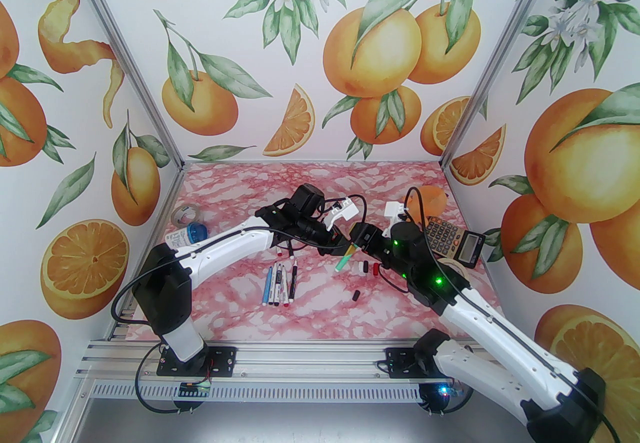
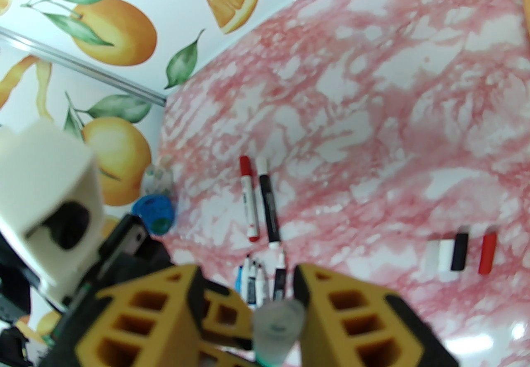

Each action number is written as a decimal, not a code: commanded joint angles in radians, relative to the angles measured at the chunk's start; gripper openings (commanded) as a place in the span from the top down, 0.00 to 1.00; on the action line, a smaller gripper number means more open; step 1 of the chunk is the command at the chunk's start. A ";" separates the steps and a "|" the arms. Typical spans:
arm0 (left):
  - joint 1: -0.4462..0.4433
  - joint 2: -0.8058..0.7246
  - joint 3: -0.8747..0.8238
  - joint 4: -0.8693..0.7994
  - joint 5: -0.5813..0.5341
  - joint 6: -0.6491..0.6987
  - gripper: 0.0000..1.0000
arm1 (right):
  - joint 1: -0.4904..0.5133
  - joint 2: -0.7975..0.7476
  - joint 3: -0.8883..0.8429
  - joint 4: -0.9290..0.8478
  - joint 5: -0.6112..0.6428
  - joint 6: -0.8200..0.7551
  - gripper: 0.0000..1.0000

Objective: Open the pen caps

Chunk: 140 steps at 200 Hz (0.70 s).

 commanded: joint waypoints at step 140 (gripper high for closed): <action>-0.009 -0.048 -0.018 -0.016 -0.174 -0.095 0.85 | -0.005 0.037 0.009 -0.084 0.027 -0.151 0.75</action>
